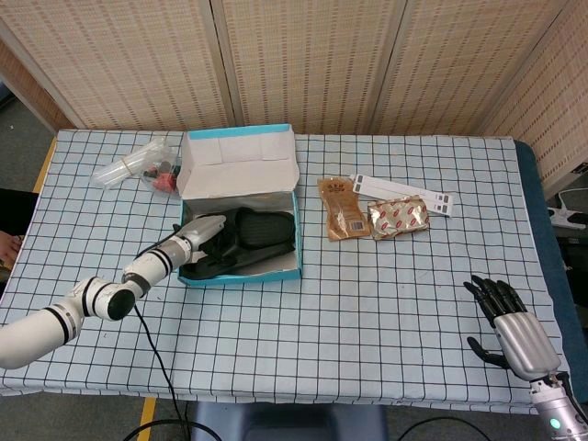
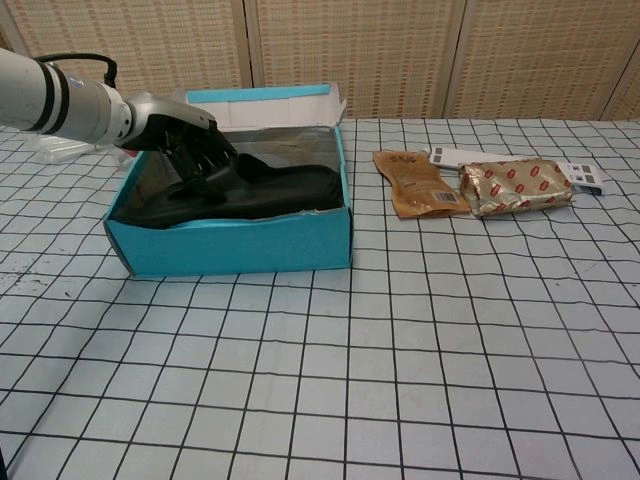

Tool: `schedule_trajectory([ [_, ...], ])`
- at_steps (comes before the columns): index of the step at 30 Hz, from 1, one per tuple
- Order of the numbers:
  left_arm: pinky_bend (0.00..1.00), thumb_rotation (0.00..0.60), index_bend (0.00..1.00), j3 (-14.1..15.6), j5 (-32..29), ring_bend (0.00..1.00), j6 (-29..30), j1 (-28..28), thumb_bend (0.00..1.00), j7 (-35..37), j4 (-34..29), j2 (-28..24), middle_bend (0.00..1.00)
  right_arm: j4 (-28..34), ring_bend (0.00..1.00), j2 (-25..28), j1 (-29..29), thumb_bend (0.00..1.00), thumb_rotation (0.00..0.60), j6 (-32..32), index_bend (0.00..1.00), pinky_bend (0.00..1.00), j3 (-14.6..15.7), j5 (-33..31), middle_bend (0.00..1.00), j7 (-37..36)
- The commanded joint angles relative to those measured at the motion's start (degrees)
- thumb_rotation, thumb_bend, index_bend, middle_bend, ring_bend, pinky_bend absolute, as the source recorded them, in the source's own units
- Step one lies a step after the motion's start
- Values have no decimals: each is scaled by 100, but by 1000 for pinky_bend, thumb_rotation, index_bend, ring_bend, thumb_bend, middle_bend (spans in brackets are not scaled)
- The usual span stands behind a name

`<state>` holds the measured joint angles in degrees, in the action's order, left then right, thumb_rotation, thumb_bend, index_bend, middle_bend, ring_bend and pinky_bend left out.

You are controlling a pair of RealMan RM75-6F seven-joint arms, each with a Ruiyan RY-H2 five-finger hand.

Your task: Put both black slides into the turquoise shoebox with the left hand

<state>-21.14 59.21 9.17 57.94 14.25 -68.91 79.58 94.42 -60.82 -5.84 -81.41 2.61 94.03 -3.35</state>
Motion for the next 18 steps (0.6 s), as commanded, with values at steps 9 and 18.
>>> schedule_trajectory([
  [9, 399, 600, 573, -341, 709, 446, -173, -411, 628, 433, 391, 283, 711, -4, 0, -25, -12, 226, 600, 40, 0, 0, -12, -44, 0, 55],
  [18, 388, 600, 569, -382, 1147, 440, -243, -601, 628, 606, 556, 459, 709, -8, 0, -59, -34, 226, 600, 102, 0, 0, -23, -91, 0, 117],
])
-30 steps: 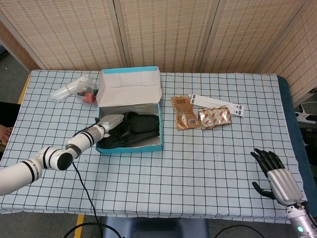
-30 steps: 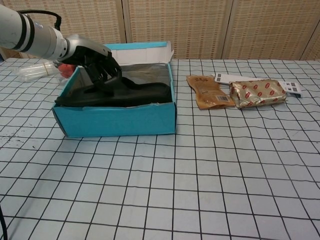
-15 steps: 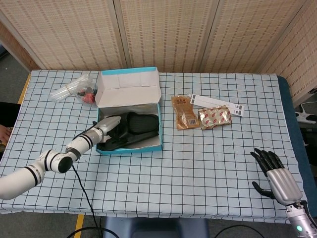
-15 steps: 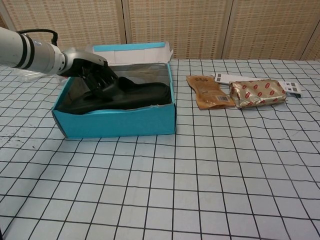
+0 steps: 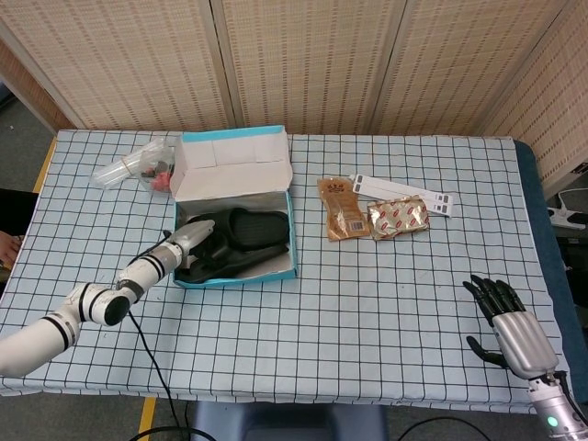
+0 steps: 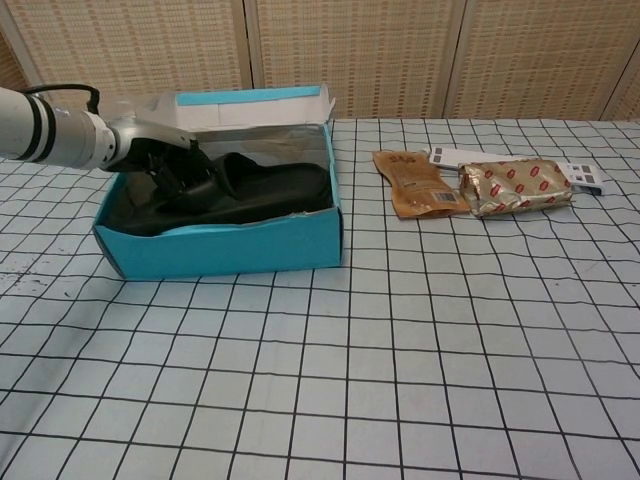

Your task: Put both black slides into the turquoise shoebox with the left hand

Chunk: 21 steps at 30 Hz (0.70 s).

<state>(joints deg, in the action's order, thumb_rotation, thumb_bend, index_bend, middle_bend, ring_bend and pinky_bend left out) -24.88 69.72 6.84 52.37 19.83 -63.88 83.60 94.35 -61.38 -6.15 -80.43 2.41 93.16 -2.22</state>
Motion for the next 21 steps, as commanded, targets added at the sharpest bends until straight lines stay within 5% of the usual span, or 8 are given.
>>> schedule_trajectory([
  [1, 388, 600, 569, -5, 132, 440, -17, -53, 628, 65, 75, 77, 709, -2, 0, -4, -5, 226, 600, 7, 0, 0, -5, -9, 0, 9],
  [14, 335, 600, 546, 71, 649, 411, 169, -70, 625, 418, 249, 301, 679, -3, 0, 12, 3, 226, 600, -15, 0, 0, -2, -7, 0, -28],
  [17, 220, 600, 400, 104, 756, 310, 260, -59, 592, 472, 170, 208, 528, 2, 0, 18, 6, 226, 600, -25, 0, 0, 6, 13, 0, -38],
  [21, 114, 600, 60, 85, 825, 47, 614, -119, 466, 597, -71, -1, 106, -2, 0, 25, 10, 226, 600, -38, 0, 0, 16, 38, 0, -54],
])
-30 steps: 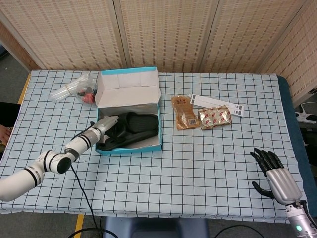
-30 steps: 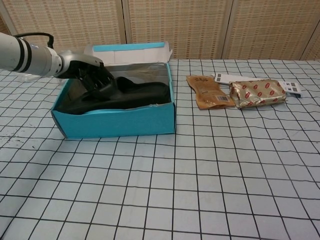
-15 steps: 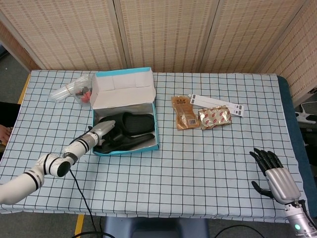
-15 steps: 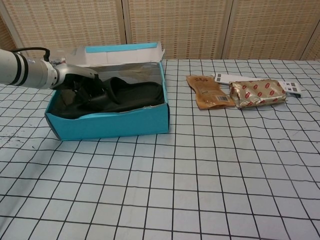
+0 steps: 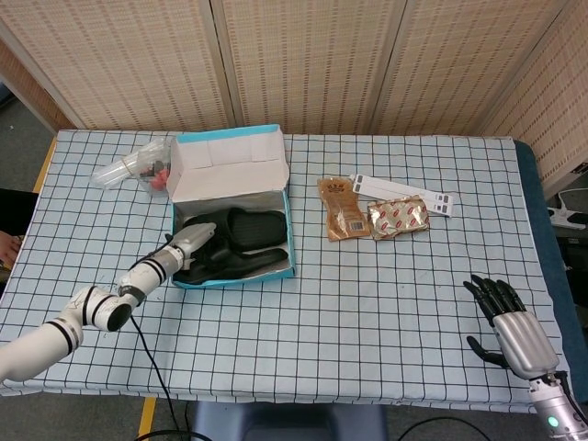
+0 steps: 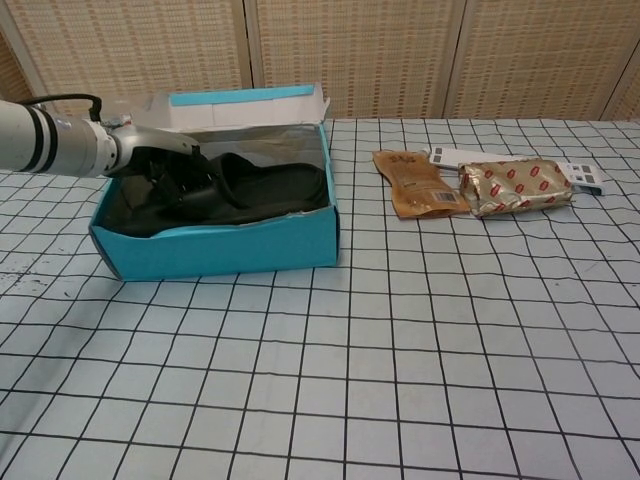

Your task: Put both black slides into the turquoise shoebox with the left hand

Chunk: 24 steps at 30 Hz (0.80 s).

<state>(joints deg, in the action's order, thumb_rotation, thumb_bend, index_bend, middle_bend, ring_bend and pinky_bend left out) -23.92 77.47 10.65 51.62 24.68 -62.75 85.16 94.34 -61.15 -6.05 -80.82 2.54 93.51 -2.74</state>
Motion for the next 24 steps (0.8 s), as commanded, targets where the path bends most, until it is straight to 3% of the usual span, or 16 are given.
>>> schedule_trajectory([
  [1, 98, 600, 16, -21, 58, 9, 320, -65, 440, 163, -255, -213, 39, 1, 0, 3, -1, 226, 600, 3, 0, 0, 7, 11, 0, -5],
  [9, 46, 600, 0, 116, 299, 0, 979, -196, 361, 644, -785, -639, 0, 10, 0, 0, 26, 227, 600, -63, 0, 0, 16, 53, 0, 15],
  [15, 34, 600, 0, 274, 409, 0, 1249, -183, 360, 974, -1130, -893, 0, 24, 0, -5, 27, 226, 600, -53, 0, 0, 36, 78, 0, 30],
  [24, 36, 600, 0, 559, 676, 3, 1995, -500, 364, 1304, -2003, -1727, 2, -4, 0, -24, -17, 226, 600, 45, 0, 0, 22, 24, 0, 31],
])
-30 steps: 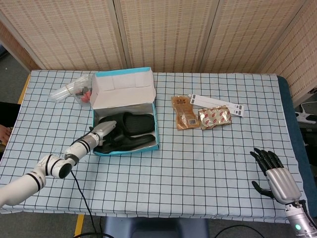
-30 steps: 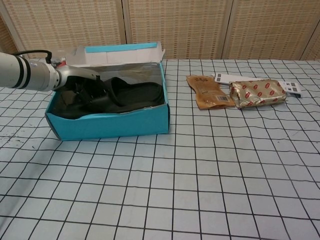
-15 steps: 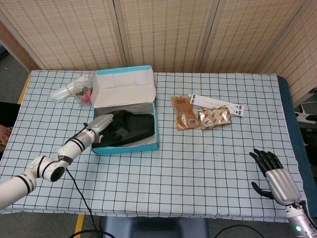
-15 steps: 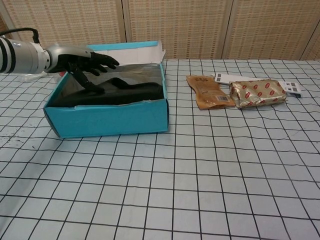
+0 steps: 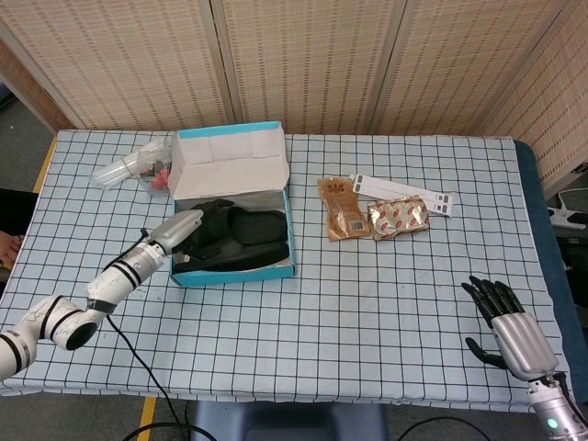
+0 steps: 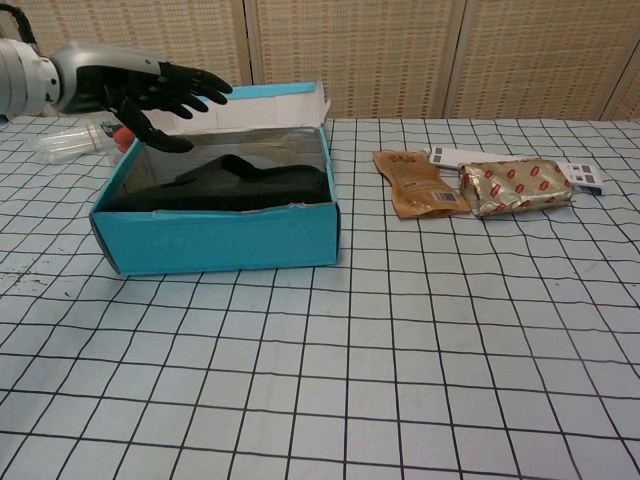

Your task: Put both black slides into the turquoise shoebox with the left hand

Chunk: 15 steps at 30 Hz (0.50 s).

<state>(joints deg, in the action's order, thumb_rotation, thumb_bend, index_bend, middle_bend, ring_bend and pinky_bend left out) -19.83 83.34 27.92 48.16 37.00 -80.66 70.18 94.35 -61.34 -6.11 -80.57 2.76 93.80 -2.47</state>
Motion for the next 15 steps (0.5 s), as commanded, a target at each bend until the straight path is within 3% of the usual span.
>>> schedule_trajectory([
  [1, 47, 600, 0, 205, 102, 25, 353, -198, 365, 39, -229, -264, 23, -8, 0, -10, -19, 226, 600, 35, 0, 0, 2, -3, 0, 8],
  [5, 138, 600, 66, 496, 173, 154, 750, -435, 410, -171, -420, -398, 152, 2, 0, -6, -21, 226, 600, 32, 0, 0, 6, 6, 0, 7],
  [10, 194, 600, 132, 787, 234, 194, 1620, -858, 437, -1046, -582, -305, 197, -1, 0, -2, -16, 226, 600, 23, 0, 0, 4, -4, 0, -7],
  [15, 211, 600, 168, 812, -215, 215, 1928, -948, 428, -1851, -506, 89, 235, 9, 0, -14, -39, 226, 600, 68, 0, 0, 48, 66, 0, 4],
])
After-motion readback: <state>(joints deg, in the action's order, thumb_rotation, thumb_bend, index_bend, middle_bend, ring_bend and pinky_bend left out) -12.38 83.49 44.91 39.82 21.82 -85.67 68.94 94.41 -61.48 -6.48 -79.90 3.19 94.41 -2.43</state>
